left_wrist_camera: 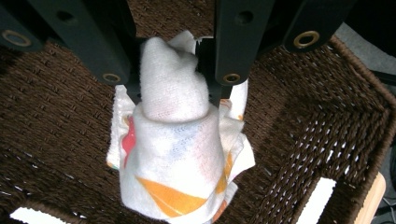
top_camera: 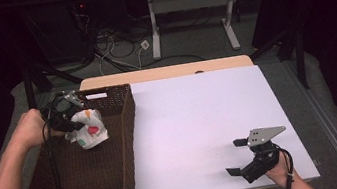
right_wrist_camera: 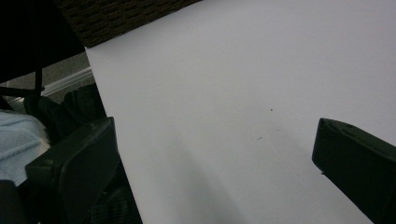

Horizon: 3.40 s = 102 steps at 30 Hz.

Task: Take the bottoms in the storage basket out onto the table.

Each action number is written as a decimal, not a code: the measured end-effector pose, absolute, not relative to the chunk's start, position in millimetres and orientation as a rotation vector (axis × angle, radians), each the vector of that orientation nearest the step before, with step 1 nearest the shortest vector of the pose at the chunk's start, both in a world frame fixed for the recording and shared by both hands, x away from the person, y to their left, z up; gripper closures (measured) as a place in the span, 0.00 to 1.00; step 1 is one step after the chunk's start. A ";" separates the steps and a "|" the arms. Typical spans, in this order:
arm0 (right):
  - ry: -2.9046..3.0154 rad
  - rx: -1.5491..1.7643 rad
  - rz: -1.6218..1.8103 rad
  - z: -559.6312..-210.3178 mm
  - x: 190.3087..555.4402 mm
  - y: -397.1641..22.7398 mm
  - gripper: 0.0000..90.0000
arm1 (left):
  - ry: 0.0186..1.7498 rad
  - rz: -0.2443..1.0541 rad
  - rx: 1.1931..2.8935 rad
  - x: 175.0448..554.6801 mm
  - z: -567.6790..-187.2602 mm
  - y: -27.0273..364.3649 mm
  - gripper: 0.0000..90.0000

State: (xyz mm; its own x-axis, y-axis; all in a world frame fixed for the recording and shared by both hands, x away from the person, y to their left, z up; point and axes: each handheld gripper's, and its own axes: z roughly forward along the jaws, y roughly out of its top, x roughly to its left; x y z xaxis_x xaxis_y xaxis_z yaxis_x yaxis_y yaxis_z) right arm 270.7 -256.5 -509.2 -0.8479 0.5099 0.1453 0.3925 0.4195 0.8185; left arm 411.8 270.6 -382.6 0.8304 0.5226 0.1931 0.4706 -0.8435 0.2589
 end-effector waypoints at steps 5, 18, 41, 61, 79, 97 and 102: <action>2.537 0.809 1.412 -509.2 270.5 -256.3 0.00 | 0.685 0.377 2.838 410.6 -376.1 266.1 0.83; 2.541 0.804 1.405 -509.5 271.1 -256.0 0.00 | 0.595 0.362 2.854 406.2 -358.3 258.8 0.83; 2.544 0.805 1.404 -509.3 271.2 -257.0 0.00 | 0.498 0.352 2.840 401.6 -333.2 239.4 0.83; 2.537 0.804 1.410 -509.2 271.2 -256.5 0.00 | 0.467 0.352 2.803 400.3 -319.6 224.1 0.84; 2.544 0.812 1.405 -508.8 270.8 -257.2 0.00 | 0.378 0.356 2.793 402.6 -311.8 195.7 0.83; 2.540 0.806 1.412 -509.3 271.0 -256.8 0.00 | 0.317 0.344 2.785 403.9 -312.2 170.2 0.83; 2.544 0.809 1.411 -508.7 270.5 -256.7 0.00 | 0.291 0.344 2.782 404.4 -313.1 161.9 0.83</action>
State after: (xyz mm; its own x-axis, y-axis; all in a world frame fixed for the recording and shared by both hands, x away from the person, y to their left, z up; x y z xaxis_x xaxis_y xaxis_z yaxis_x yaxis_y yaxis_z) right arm 270.5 -256.7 -508.7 -0.8496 0.5065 0.1469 0.3927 0.4217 0.8173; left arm 404.4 161.9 -313.1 0.9503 0.2370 0.2020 0.1595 -0.9276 0.3378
